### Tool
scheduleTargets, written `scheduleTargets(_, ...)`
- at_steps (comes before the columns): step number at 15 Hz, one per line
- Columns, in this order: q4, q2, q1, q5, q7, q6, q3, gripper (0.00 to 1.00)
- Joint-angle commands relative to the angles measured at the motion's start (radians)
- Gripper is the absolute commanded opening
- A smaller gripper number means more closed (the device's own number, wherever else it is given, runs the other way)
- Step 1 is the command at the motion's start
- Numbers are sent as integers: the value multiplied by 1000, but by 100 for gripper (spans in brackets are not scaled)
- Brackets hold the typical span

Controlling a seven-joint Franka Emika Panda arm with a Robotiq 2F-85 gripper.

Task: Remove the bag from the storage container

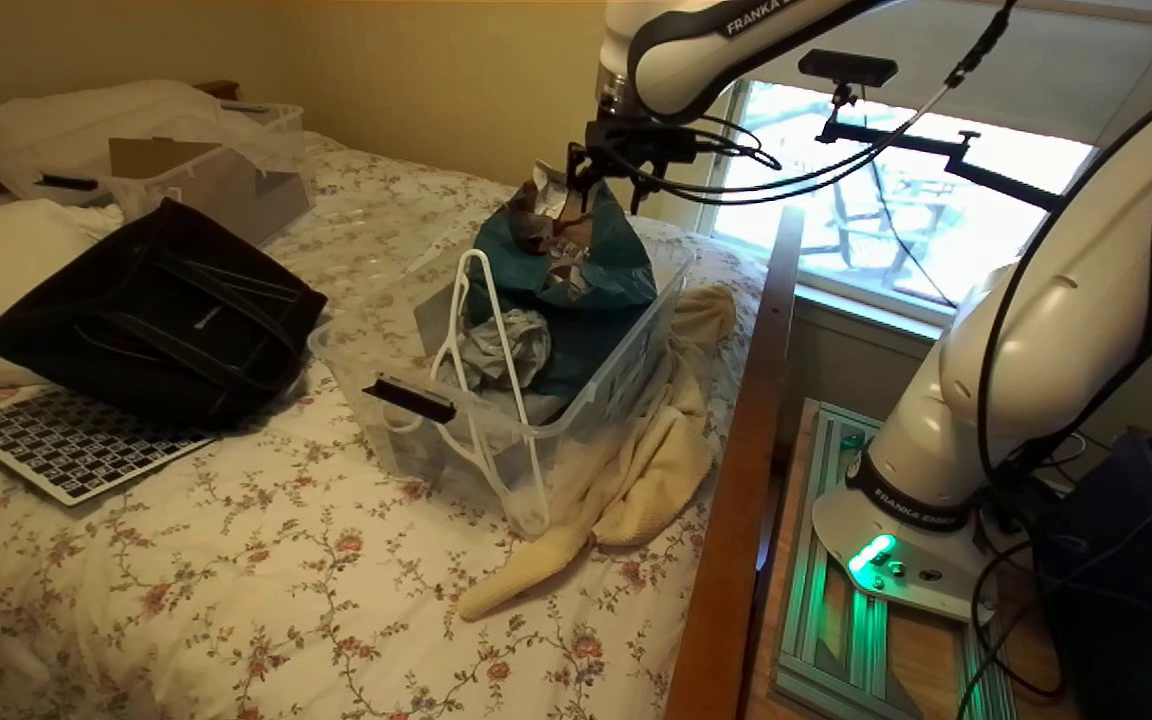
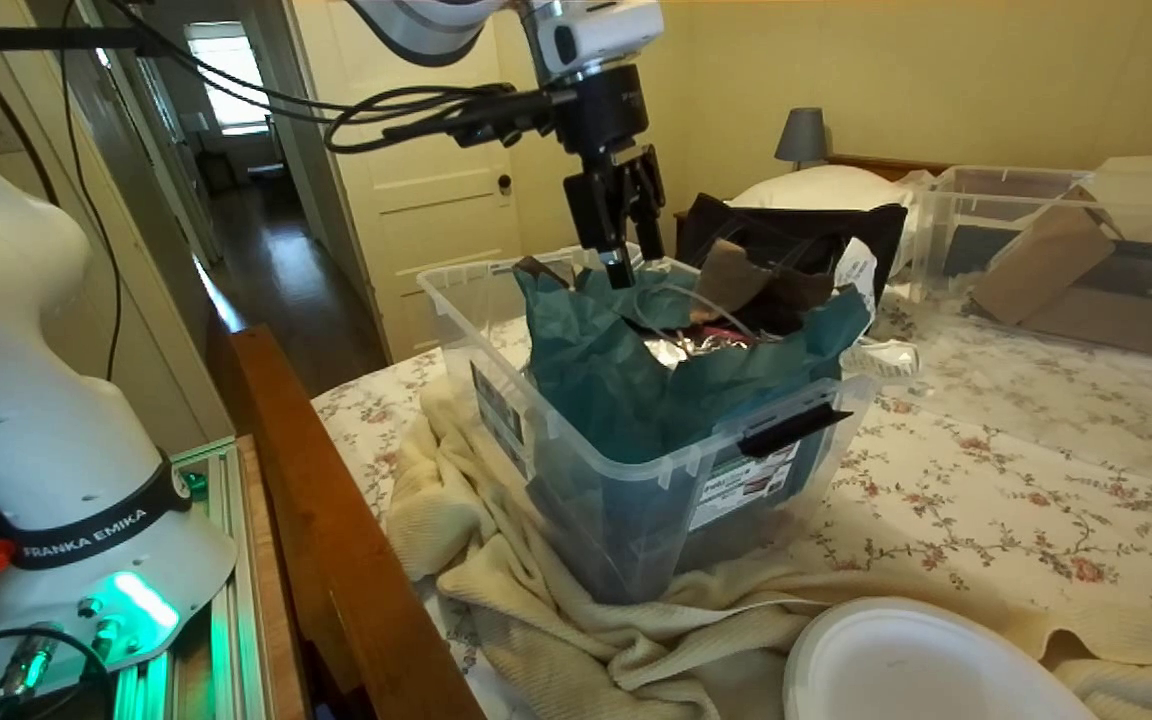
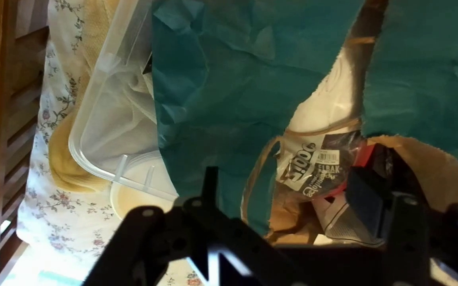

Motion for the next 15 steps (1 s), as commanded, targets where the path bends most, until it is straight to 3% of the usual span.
scheduleTargets(1, 32, 41, 16, 8, -15, 22, -21, 97)
scheduleTargets(2, 35, 47, 16, 5, -13, 23, -22, 93)
scheduleTargets(3, 37, 51, 17, 5, -12, 24, -24, 71)
scheduleTargets(4, 39, 56, 17, 3, -10, 26, -25, 70)
scheduleTargets(13, 51, 77, 22, -4, -4, 21, -35, 7)
scheduleTargets(15, 52, 78, 23, -5, -4, 19, -36, 0)
